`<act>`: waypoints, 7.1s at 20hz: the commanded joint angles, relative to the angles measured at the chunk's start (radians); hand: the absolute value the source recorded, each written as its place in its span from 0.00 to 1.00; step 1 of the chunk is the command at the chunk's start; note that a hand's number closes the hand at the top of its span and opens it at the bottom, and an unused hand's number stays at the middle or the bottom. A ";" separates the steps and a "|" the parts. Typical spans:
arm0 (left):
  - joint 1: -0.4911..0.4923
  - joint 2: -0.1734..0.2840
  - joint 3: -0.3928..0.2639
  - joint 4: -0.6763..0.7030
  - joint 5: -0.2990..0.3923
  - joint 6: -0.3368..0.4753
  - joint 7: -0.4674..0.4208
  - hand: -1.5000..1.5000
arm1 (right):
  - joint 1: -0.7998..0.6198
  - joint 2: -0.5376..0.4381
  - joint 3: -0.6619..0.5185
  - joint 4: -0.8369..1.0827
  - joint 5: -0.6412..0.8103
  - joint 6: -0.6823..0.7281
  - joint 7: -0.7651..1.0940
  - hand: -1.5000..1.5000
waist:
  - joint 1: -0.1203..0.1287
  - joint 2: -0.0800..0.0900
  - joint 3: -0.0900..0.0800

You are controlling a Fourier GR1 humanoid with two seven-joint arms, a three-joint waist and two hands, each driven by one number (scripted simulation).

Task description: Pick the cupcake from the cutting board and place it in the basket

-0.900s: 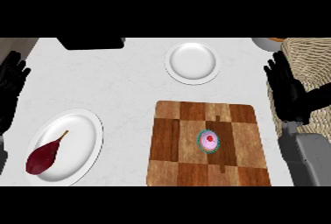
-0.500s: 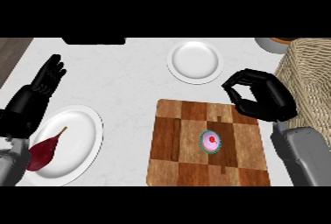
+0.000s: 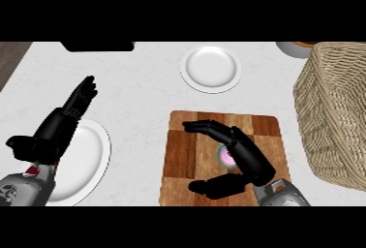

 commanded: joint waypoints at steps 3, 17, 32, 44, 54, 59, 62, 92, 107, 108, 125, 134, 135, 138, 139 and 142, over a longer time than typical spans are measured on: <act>-0.013 0.007 0.024 0.052 0.001 -0.019 -0.024 0.50 | -0.059 -0.089 -0.002 -0.176 0.297 -0.126 0.293 0.00 | -0.028 -0.006 -0.004; -0.006 0.000 0.015 0.028 -0.018 -0.042 -0.020 0.50 | -0.266 -0.387 -0.100 -0.473 -0.009 0.652 0.926 0.00 | 0.001 0.002 -0.002; 0.011 -0.085 0.070 -0.003 -0.090 -0.093 -0.007 0.50 | -0.108 -0.370 -0.359 -0.557 -0.135 0.741 0.927 0.00 | 0.019 0.008 0.001; 0.010 -0.140 0.104 -0.005 -0.138 -0.119 -0.003 0.50 | 0.001 -0.180 -0.210 -0.352 0.306 0.551 0.577 0.00 | 0.020 0.009 0.001; -0.046 -0.166 0.151 0.052 -0.177 -0.165 0.012 0.50 | 0.074 -0.151 -0.191 -0.113 0.513 0.375 0.265 0.00 | 0.016 0.009 0.001; 0.021 -0.192 0.156 0.074 -0.207 -0.195 -0.081 0.50 | 0.078 -0.084 -0.176 -0.224 0.487 0.469 0.345 0.00 | 0.015 0.009 0.001; -0.012 -0.218 0.166 -0.002 -0.216 -0.183 0.025 0.50 | 0.112 -0.078 -0.192 -0.180 0.530 0.426 0.256 0.00 | 0.016 0.008 0.001; 0.026 -0.288 0.221 -0.004 -0.258 -0.255 0.012 0.50 | 0.086 0.008 -0.189 0.053 0.794 0.363 0.219 0.00 | 0.016 0.009 0.001; 0.061 -0.282 0.243 -0.032 -0.275 -0.290 -0.014 0.50 | 0.108 0.060 -0.088 0.133 0.889 0.402 0.196 1.00 | 0.017 0.008 0.001; 0.013 -0.291 0.236 -0.036 -0.289 -0.272 0.045 0.50 | 0.062 0.058 -0.117 0.209 0.902 0.373 0.163 1.00 | 0.017 0.008 0.001; 0.052 -0.273 0.268 -0.055 -0.272 -0.291 0.021 0.50 | 0.719 -0.156 -0.053 -0.247 1.015 -0.003 0.151 1.00 | -0.012 0.003 0.001; 0.004 -0.258 0.295 -0.036 -0.253 -0.296 0.047 0.50 | 0.959 -0.089 -0.017 -0.564 0.625 -0.080 -0.020 1.00 | -0.022 0.001 0.003; 0.027 -0.293 0.270 -0.046 -0.278 -0.264 0.042 0.50 | 0.992 -0.117 -0.050 -0.592 0.583 -0.109 -0.067 1.00 | -0.021 0.000 0.003; 0.042 -0.263 0.293 -0.027 -0.261 -0.293 0.029 0.50 | 1.102 -0.136 -0.025 -0.820 0.509 -0.095 -0.068 1.00 | -0.028 -0.003 0.001; 0.046 -0.275 0.267 -0.041 -0.289 -0.280 0.028 0.50 | 1.127 -0.138 -0.044 -0.866 0.482 -0.097 -0.055 1.00 | -0.021 -0.001 0.001; 0.073 -0.272 0.268 -0.053 -0.279 -0.296 0.002 0.50 | 1.196 -0.164 -0.060 -0.996 0.437 -0.071 -0.027 1.00 | -0.011 0.002 0.000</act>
